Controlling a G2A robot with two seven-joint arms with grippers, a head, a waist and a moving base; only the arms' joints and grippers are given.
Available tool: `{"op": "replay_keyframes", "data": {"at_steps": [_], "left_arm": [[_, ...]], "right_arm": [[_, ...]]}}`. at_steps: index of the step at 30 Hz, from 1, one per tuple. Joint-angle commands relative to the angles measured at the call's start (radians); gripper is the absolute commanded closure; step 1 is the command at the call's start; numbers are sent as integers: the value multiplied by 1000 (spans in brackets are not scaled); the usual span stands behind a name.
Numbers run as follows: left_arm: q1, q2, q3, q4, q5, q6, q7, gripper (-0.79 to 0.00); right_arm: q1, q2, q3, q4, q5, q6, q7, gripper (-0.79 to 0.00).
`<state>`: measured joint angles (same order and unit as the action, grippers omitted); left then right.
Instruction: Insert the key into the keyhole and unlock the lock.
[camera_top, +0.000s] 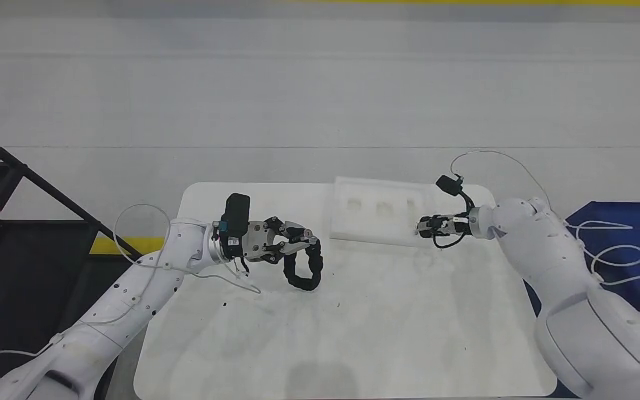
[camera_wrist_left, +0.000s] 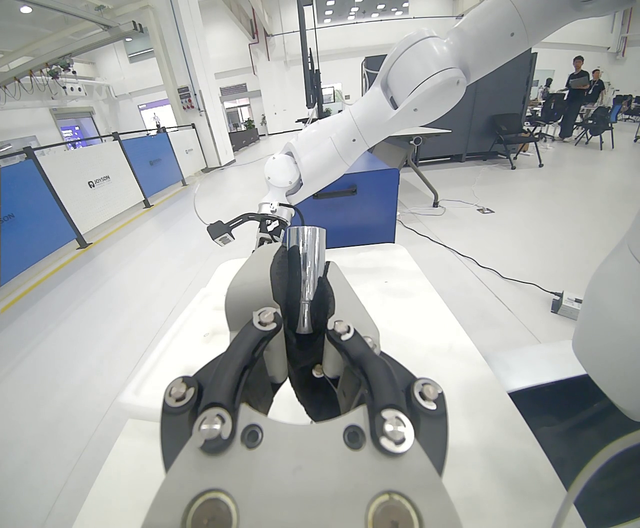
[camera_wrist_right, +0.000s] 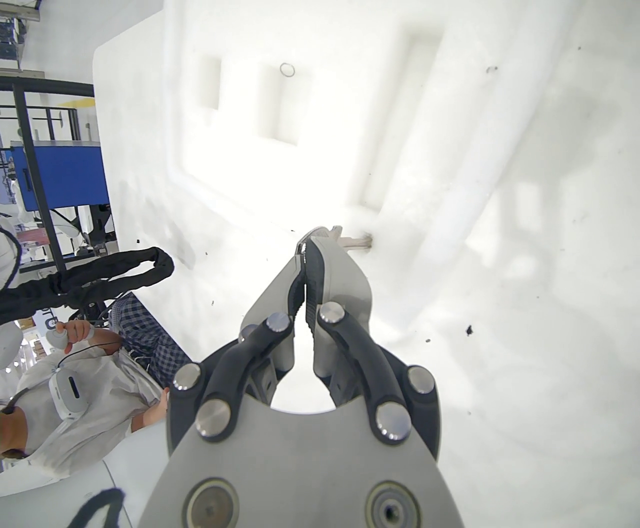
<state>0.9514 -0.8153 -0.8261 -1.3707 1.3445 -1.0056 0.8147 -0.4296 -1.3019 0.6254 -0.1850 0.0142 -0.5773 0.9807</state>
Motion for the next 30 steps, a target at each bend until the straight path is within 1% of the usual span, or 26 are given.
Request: {"op": "replay_keyframes", "data": {"at_steps": [1,7,8,9,10,11,12,16,23,26,30], "left_arm": [[0,0,0,0,0,0,0,0],[0,0,0,0,0,0,0,0],[0,0,0,0,0,0,0,0],[0,0,0,0,0,0,0,0],[0,0,0,0,0,0,0,0],[0,0,0,0,0,0,0,0],[0,0,0,0,0,0,0,0],[0,0,0,0,0,0,0,0],[0,0,0,0,0,0,0,0],[0,0,0,0,0,0,0,0],[0,0,0,0,0,0,0,0]], "right_arm": [[-1,-1,0,0,-6,9,-1,0],[5,-7,-15,-5,-69,69,-15,0],[6,-8,-19,-7,-81,78,-19,-34],[7,-10,-22,-10,-93,85,-22,-268],[9,-11,-26,-13,-105,91,-25,-379],[13,-12,-29,-13,-117,100,-25,-656],[17,-14,-33,-15,-132,108,-29,-785],[32,-17,-43,-16,-174,130,-37,-785],[58,-19,-55,-38,-240,140,-43,-785],[66,-23,-67,-57,-282,168,-53,-785],[73,-32,-90,-86,-353,230,-72,-785]]}}
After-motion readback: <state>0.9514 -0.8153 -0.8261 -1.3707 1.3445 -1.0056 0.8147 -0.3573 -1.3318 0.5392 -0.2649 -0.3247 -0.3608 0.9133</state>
